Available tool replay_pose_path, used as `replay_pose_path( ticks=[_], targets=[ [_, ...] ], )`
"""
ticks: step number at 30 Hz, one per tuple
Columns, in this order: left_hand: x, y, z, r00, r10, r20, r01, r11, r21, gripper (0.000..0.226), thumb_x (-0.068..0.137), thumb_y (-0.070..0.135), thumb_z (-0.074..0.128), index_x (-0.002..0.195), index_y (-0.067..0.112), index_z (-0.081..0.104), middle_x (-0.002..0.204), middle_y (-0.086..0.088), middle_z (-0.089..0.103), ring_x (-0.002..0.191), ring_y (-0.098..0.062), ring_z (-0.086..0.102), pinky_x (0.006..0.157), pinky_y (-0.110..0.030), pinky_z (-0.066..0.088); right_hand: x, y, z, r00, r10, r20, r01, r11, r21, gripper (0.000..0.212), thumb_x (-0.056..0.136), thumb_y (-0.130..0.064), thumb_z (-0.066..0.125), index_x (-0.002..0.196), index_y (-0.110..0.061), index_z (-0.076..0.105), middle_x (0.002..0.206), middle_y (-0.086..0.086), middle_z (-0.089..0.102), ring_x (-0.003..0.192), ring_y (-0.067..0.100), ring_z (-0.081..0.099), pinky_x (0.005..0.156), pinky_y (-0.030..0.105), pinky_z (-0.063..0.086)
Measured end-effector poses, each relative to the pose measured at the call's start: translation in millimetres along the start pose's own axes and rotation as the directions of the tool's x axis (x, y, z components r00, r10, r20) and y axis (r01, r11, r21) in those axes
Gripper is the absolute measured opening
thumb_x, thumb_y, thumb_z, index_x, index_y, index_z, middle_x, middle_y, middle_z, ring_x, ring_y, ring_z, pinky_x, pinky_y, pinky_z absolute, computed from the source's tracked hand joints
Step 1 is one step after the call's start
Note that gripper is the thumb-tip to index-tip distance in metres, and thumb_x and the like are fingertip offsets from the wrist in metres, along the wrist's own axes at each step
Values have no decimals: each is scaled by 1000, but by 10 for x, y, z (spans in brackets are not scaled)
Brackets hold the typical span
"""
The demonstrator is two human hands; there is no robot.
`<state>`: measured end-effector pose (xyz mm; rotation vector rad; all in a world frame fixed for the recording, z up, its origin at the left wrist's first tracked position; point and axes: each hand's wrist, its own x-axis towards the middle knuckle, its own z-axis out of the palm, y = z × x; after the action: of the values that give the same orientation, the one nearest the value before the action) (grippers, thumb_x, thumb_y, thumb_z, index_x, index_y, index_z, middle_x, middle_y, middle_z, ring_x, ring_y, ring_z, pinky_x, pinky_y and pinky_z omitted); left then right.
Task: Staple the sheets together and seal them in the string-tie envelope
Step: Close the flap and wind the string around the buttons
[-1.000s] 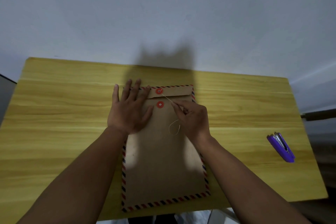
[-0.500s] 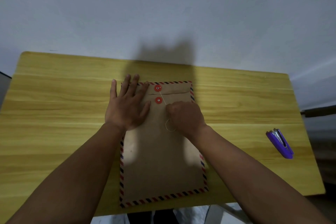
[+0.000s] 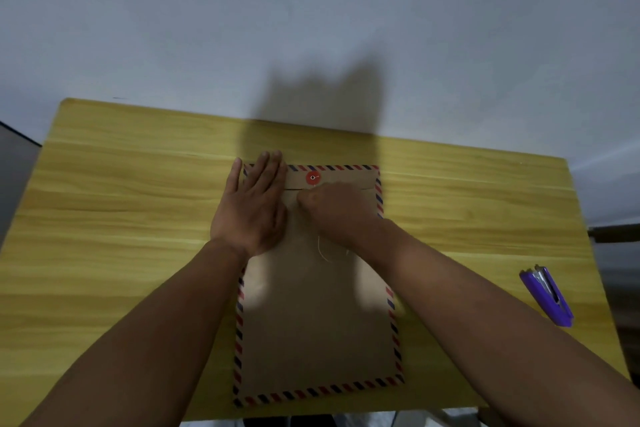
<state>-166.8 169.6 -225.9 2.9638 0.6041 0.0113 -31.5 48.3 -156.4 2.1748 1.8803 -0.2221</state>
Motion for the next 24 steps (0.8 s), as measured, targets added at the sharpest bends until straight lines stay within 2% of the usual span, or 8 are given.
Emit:
replay_pose_path(
  ticks=[3,7,11,13,16,20,22,24],
  targets=[
    [5,1,19,1000,-1,-11,1,1000,-10,71,99,39,26,164,10,24,174,-6,14,162,-22,9,129,-56,8,191,53,-109,995,-76,58,80,994,-77,27,106,-13,37,118,-15,61,105,6,71,90,27,70,54,33,31],
    [12,-8,35,999,9,-41,-9,1000,-6,71,96,38,32,162,11,31,173,-7,20,161,-24,16,127,-59,14,393,247,-221,985,-147,94,154,985,-72,19,103,-20,48,116,-20,61,105,4,70,93,29,70,60,34,35],
    [16,-9,29,998,24,-52,-25,1000,-17,69,96,41,36,161,16,36,171,-12,25,160,-30,21,125,-63,17,546,509,-232,991,-129,19,128,991,28,17,99,-27,53,109,-25,67,108,2,69,101,29,67,65,33,39],
    [9,-5,27,996,28,-81,-32,998,-45,68,96,40,40,160,17,38,170,-13,28,159,-32,23,125,-64,17,627,583,-235,997,-78,16,75,989,127,16,97,-31,58,104,-24,70,106,2,70,101,28,66,68,32,41],
    [2,-7,12,991,30,-128,-40,996,-77,66,96,38,47,158,17,43,168,-15,31,158,-33,25,124,-64,18,751,610,-213,995,85,52,-97,949,300,14,91,-30,66,100,-25,76,106,-1,74,101,23,67,67,29,39],
    [8,-7,-9,992,23,-121,-33,996,-80,64,97,38,48,158,18,43,169,-14,29,159,-31,23,125,-64,16,856,629,-114,940,313,133,-335,783,524,9,77,-18,74,83,-14,78,90,3,75,86,22,71,68,31,56],
    [8,-14,-3,994,17,-107,-25,997,-74,64,98,39,46,158,19,42,170,-13,27,160,-29,21,126,-63,15,861,670,-76,913,371,172,-399,718,570,8,73,-14,76,80,-9,78,85,6,76,81,21,72,66,29,56],
    [5,-16,4,995,15,-96,-20,998,-59,64,98,39,44,159,20,41,171,-12,25,160,-29,20,126,-63,14,826,731,-45,893,407,191,-435,676,595,6,71,-12,78,75,-8,78,81,9,77,77,21,73,68,35,61]
  ],
)
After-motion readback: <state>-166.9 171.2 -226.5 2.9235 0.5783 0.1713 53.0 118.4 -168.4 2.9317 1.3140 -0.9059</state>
